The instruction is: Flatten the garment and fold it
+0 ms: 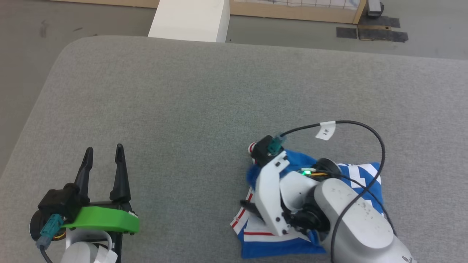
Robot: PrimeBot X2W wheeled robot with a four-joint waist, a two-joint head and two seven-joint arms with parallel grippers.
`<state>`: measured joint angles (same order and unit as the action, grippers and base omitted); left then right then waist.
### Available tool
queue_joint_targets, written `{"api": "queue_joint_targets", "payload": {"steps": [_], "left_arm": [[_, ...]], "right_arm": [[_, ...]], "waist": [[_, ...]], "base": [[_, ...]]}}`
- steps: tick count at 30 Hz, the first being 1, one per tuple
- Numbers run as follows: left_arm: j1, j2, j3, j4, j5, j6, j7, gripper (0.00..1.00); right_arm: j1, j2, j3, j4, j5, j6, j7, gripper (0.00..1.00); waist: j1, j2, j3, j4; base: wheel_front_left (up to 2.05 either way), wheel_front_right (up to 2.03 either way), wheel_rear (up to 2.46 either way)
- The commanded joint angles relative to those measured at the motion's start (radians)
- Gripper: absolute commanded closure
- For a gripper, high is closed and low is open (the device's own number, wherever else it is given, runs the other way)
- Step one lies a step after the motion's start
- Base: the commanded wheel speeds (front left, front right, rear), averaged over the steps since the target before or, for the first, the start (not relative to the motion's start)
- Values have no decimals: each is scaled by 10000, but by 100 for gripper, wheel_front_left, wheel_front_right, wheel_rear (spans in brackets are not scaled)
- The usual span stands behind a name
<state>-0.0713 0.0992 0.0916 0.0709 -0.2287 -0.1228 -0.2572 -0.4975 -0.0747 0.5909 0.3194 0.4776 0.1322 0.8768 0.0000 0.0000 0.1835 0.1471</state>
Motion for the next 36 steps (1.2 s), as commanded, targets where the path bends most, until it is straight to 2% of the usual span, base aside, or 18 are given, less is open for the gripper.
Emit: {"api": "queue_joint_targets", "payload": {"steps": [1, 6, 11, 17, 23, 30, 36], "left_arm": [[64, -33, 2, 43, 49, -57, -45, 0], [140, -29, 26, 99, 70, -62, -45, 0], [188, -11, 64, 94, 112, -64, -45, 0], [216, 49, 162, -45, 219, -30, -45, 0], [273, 32, 193, -155, 337, 85, -45, 0], [278, -54, 142, -164, 365, 203, -45, 0], [336, -105, 108, -118, 367, 248, -45, 0]], "right_arm": [[-235, 91, 168, -178, 235, -15, -127, 0], [-540, 99, 615, -836, 882, -15, -353, 0], [-839, -216, 201, -1793, 1085, -15, -1307, 0], [-867, -809, -1478, -3065, 894, -15, -3326, 0], [-181, -1289, -3500, -3864, 460, -15, -5552, 0], [1518, -1290, -5695, -4113, -260, -15, -8450, 0], [3151, -1120, -6705, -3719, -717, -15, -9772, 0]], "waist": [[0, 0, -143, -126], [0, 0, -423, -408], [0, 0, -710, -738], [0, 0, -1029, -1152], [0, 0, -1213, -1447], [0, 0, -1245, -1520], [0, 0, -1256, -1434]], "base": [[0, 0, 0], [0, 0, 0], [0, 0, 0], [0, 0, 0], [0, 0, 0], [0, 0, 0], [0, 0, 0]]}}
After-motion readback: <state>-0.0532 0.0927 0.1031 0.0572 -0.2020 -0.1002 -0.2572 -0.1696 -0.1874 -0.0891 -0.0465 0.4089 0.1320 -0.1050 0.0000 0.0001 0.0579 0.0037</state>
